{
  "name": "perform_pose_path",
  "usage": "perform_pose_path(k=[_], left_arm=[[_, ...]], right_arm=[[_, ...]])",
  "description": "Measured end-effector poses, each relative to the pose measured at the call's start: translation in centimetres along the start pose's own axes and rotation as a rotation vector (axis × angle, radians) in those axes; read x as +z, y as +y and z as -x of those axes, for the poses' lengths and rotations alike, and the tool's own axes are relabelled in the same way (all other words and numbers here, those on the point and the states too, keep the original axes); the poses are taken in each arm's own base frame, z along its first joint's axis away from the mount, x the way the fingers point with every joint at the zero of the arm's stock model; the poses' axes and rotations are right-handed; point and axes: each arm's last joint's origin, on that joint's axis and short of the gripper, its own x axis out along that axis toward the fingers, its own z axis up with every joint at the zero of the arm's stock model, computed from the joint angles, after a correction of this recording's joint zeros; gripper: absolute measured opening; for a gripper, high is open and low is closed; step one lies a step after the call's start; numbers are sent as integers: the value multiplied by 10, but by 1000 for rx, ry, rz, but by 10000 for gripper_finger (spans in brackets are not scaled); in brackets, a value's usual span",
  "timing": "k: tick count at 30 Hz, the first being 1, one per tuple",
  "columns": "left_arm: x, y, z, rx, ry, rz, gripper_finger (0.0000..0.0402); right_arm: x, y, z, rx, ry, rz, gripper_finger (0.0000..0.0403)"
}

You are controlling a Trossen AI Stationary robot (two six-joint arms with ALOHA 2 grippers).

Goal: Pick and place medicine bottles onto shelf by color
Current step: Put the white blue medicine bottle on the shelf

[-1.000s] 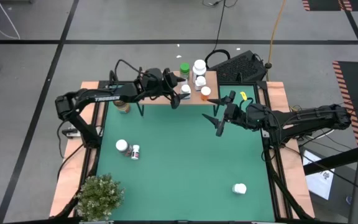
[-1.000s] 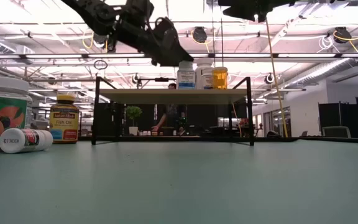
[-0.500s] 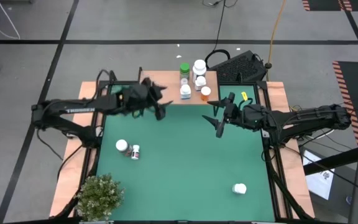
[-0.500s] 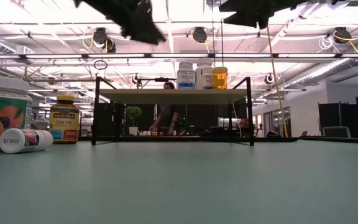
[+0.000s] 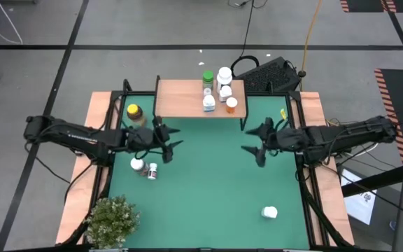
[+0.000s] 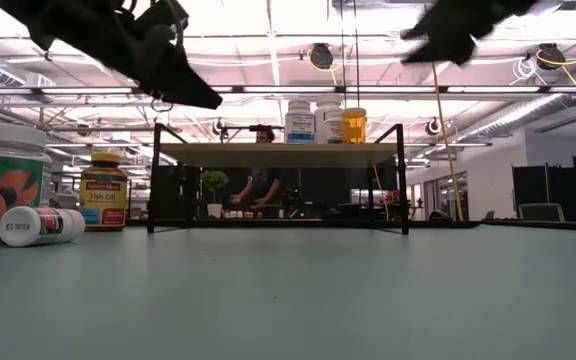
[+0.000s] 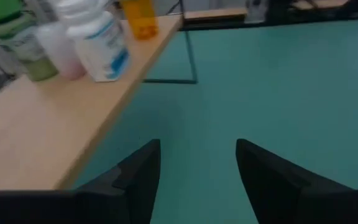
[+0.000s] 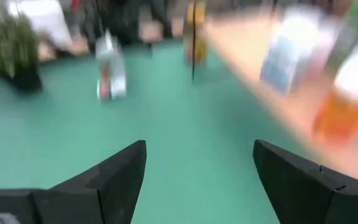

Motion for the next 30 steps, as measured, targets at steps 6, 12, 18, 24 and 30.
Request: perform_pose_path(k=[6, 12, 18, 24, 30], left_arm=[[5, -15, -11, -51, -104, 6, 204], [9, -34, -28, -164, -237, 27, 203], [-2, -41, -24, -121, -120, -14, 204], [1, -33, -3, -56, -64, 18, 204], [2, -40, 6, -145, -58, 13, 204]], right_arm=[[-37, 3, 10, 263, 493, -110, 288], [-56, 7, 24, 243, 759, -232, 287], [-69, 4, 23, 55, 699, -186, 275], [-84, 18, -15, 195, 343, -161, 265], [-100, 23, -30, 192, 361, -220, 253]])
